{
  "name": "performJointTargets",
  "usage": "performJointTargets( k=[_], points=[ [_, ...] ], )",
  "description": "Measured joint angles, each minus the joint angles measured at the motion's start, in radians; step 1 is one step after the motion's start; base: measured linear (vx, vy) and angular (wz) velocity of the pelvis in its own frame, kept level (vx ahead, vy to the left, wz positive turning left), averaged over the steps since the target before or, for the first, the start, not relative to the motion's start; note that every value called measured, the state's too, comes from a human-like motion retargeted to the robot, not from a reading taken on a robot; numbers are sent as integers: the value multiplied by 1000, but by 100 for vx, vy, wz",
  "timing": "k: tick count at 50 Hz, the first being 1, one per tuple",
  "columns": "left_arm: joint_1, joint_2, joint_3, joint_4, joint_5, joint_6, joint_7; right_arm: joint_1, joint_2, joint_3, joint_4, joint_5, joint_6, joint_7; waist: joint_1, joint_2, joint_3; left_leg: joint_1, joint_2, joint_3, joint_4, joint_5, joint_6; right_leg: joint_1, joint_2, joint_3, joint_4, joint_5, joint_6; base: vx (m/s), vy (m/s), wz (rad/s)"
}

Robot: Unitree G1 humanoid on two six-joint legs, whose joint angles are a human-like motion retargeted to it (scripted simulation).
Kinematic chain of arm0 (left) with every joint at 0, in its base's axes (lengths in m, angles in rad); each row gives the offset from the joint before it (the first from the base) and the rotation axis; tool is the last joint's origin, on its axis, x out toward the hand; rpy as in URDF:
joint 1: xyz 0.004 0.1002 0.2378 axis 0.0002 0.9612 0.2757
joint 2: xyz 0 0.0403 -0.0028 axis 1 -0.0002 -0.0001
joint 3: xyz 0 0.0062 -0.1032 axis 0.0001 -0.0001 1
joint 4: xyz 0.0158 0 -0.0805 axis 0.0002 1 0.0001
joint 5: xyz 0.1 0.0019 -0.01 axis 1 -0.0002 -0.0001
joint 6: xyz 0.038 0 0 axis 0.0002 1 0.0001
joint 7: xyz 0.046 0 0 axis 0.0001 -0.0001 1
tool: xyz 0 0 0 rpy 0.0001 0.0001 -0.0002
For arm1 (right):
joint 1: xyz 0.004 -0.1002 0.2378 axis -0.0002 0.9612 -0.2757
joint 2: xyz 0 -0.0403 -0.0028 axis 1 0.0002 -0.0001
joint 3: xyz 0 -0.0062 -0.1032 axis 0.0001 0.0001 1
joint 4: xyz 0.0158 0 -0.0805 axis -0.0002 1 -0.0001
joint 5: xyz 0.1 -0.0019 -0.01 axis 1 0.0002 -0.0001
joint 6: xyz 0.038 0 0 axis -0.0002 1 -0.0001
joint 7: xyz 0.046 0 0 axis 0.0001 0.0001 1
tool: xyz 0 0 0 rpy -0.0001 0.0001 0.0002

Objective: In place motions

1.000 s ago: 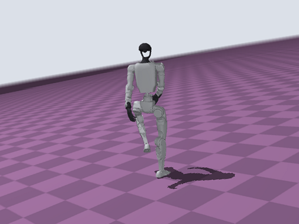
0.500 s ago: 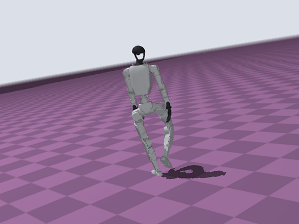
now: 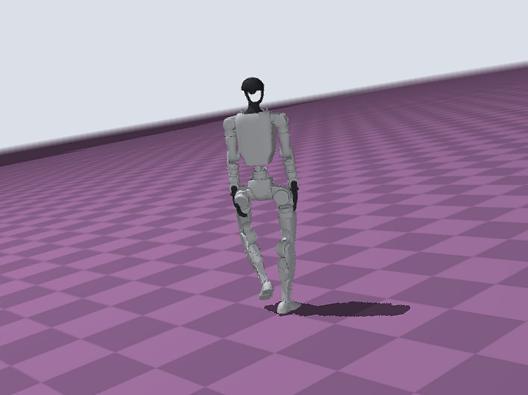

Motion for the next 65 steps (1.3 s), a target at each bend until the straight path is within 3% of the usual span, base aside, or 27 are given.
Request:
performJointTargets(
  k=[2,5,6,9,13,15,18,25,27,28,30,32,35,36,38,41,47,52,55,57,58,60,62,63,65],
  points=[
    [57,6,65,62,-58,11,-4,-104,56,55,-167,-18,-30,85,23,-11,82,-193,-21,-142,215,-68,0,-7,-2,37,11,29,-11,-24,-2,-128],
    [147,22,193,136,-110,43,-86,-263,146,105,-418,-54,-81,215,109,-55,233,-349,209,-119,552,-197,1,26,26,127,23,46,-71,-25,-14,-168],
    [198,21,212,136,-101,69,-115,-311,166,126,-489,-45,-101,219,141,-80,259,-424,203,-124,619,-229,1,25,6,167,28,55,-69,-16,-9,-153],
    [351,29,235,136,-47,95,-140,-402,180,169,-660,-2,-158,204,244,-154,280,-590,187,-88,734,-275,1,2,-64,255,38,75,-62,11,3,-115],
    [465,29,257,136,-22,90,-98,-489,172,183,-758,7,-216,192,291,-189,287,-631,169,-47,731,-273,1,-10,-107,260,43,75,-61,6,1,-23],
    [472,23,276,136,-32,105,-86,-512,163,180,-771,-20,-231,219,276,-170,281,-610,158,-62,725,-276,0,0,-94,259,32,74,-54,1,6,61],
    [452,18,285,136,-65,109,-96,-479,140,195,-724,-51,-240,239,224,-128,212,-499,94,-76,621,-260,-1,9,-77,207,-6,80,-32,9,16,99],
    [249,11,155,135,-104,25,-72,-189,74,187,-448,-179,-176,195,65,-70,68,121,-281,-157,-290,-153,-53,66,-74,7,-17,22,7,11,4,100],
    [154,18,59,134,-115,-8,4,-54,38,95,-305,-265,-146,162,11,-29,14,368,-342,-140,-705,-344,-95,53,-37,-68,63,6,-21,13,4,110],
    [121,19,23,131,-114,-14,28,-8,18,57,-248,-292,-131,150,-21,-15,-6,423,-339,-72,-787,-398,-64,40,-38,-116,111,34,-30,-9,17,123],
    [-37,24,-49,92,-109,-2,40,55,-51,-54,-74,-352,-47,125,-83,55,5,450,-274,-100,-939,-321,-82,-138,-103,-181,485,239,-54,-41,24,104],
    [-200,38,-110,-15,-92,-11,-3,66,-121,-139,65,-309,28,97,-125,32,115,432,-286,-149,-929,-291,-75,-353,-155,-32,833,370,-81,-71,25,124],
    [-391,82,-206,-209,-95,-20,-125,166,-240,-236,152,-190,110,76,-224,57,231,428,-294,-233,-913,-276,-39,-552,-263,3,1210,227,-111,-43,21,149],
    [-420,83,-176,-266,-44,-24,-138,215,-250,-250,152,-147,124,60,-262,78,237,412,-274,-268,-911,-268,-38,-620,-248,10,1275,210,-99,-18,9,128],
    [-459,78,-127,-351,32,-35,-121,300,-268,-286,152,-93,126,9,-324,113,222,384,-246,-319,-915,-256,-40,-747,-208,27,1365,181,-71,0,-5,98],
    [-468,83,-177,-508,13,-80,10,427,-291,-411,152,-65,73,-69,-352,153,160,354,-214,-348,-942,-245,-53,-903,-174,26,1426,138,-44,18,-14,25],
    [-450,113,-174,-600,20,-111,35,436,-277,-446,152,8,73,-48,-338,136,139,381,-210,-288,-969,-269,-66,-830,-153,20,1288,110,-38,4,-4,-50],
    [-333,60,-167,-444,34,-76,-17,309,-208,-326,151,-3,51,-43,-240,106,112,449,-223,-166,-983,-302,-89,-458,-61,55,911,174,-18,20,-4,-108],
    [-200,-2,-179,-276,39,-61,-8,231,-138,-224,132,-25,40,-30,-189,108,70,453,-218,-135,-906,-350,-94,-135,60,96,454,284,30,43,-14,-28],
    [-95,-28,-143,-151,41,-45,9,163,-82,-120,97,-32,38,-36,-181,79,46,409,-233,-103,-747,-351,-68,51,72,45,169,37,48,46,-19,4],
    [-40,-29,-113,-91,38,-33,12,129,-48,-60,64,-40,40,-39,-166,55,23,346,-217,-55,-595,-308,-47,111,18,-122,68,-34,-2,36,-18,-51],
    [53,-6,-33,9,61,3,-3,47,16,28,-54,-58,38,13,-81,31,-34,98,-58,23,-154,-153,-16,78,-3,-141,-15,-47,-13,14,-17,-149],
    [137,16,25,79,32,24,-14,-38,66,73,-234,-68,-7,119,70,-5,26,-90,-1,-68,75,-69,1,24,23,109,46,-35,-15,-16,-12,-212],
    [158,22,50,101,7,32,-21,-83,82,86,-310,-64,-23,162,64,-1,56,-163,4,-108,152,-104,0,9,18,113,63,-31,-9,-35,-5,-80],
    [238,42,155,136,-46,61,-88,-246,131,113,-506,-58,-66,234,110,-18,182,-308,193,-105,440,-205,1,38,45,118,66,-19,-60,-44,-18,-94]
  ],
)
